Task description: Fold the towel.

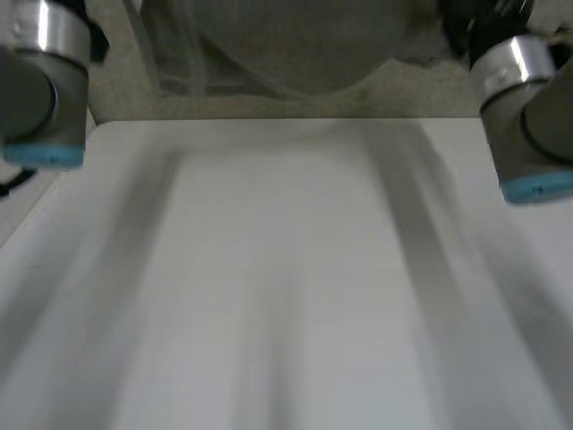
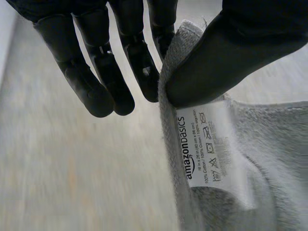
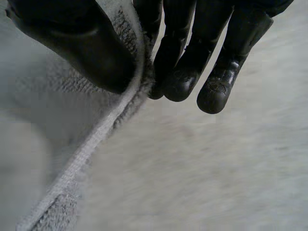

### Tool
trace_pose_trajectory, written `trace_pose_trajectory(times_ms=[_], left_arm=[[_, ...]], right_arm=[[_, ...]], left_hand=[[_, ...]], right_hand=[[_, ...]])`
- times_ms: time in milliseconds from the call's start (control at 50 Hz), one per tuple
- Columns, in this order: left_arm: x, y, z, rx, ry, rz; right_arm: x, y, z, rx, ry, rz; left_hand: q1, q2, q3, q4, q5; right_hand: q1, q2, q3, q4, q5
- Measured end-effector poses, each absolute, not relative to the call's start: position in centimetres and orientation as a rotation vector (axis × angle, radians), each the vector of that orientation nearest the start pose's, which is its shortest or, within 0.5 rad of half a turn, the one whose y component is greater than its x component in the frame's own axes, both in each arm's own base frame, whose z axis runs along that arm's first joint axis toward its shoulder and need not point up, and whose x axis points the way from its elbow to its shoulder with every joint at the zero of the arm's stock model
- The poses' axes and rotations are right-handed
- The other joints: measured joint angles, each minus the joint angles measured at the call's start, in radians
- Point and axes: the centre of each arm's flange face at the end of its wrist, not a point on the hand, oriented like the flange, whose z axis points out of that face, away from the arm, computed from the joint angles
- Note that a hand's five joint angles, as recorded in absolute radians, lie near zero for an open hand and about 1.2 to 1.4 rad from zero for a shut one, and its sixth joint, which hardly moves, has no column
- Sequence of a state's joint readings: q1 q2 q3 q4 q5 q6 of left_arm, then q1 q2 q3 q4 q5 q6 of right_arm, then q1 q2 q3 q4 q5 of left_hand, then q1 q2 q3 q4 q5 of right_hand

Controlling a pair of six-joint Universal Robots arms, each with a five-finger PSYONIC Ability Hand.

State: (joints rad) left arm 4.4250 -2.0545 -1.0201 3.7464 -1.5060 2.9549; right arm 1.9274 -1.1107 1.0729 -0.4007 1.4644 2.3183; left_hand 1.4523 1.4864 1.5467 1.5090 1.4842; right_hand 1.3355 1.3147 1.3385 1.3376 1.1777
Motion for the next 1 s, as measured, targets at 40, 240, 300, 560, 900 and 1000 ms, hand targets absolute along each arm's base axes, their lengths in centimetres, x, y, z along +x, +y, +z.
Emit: trace_pose_trajectory(times_ms=[40,240,300,560,900,1000], left_arm=[[-25.6,-39.3,34.6,0.22,1.72,-3.143],[-24.0,-35.8,21.1,0.44,2.259,-2.77],[-23.8,-34.2,18.2,0.555,2.342,-2.678],[-20.6,-30.7,13.7,0.982,2.236,-2.335],[-21.2,-27.8,13.4,1.138,2.156,-2.275],[-21.7,-27.7,13.0,1.167,2.125,-2.288]], right_arm=[[28.6,-36.0,31.9,-1.263,1.558,-2.809],[27.7,-32.7,21.1,-1.511,1.857,-2.318],[27.2,-31.4,18.1,-1.552,1.941,-2.188],[25.3,-27.4,13.8,-1.584,2.121,-1.917],[24.5,-26.3,14.2,-1.345,2.187,-1.839],[24.5,-26.1,13.9,-1.345,2.193,-1.823]], left_hand=[[0.0,0.0,0.0,0.0,0.0],[0.001,0.0,0.001,0.0,0.0],[0.001,0.0,0.001,0.0,0.0],[0.001,0.0,0.001,0.0,0.0],[-0.706,-0.732,-0.806,-0.757,-0.755],[-0.728,-0.757,-0.828,-0.779,-0.78]], right_hand=[[0.0,0.0,0.0,0.0,0.0],[0.0,0.0,0.0,0.0,0.0],[0.0,0.008,0.0,0.0,0.0],[0.0,0.01,0.0,0.0,0.0],[0.0,0.01,0.0,0.0,0.0],[0.0,0.01,0.0,0.0,0.0]])
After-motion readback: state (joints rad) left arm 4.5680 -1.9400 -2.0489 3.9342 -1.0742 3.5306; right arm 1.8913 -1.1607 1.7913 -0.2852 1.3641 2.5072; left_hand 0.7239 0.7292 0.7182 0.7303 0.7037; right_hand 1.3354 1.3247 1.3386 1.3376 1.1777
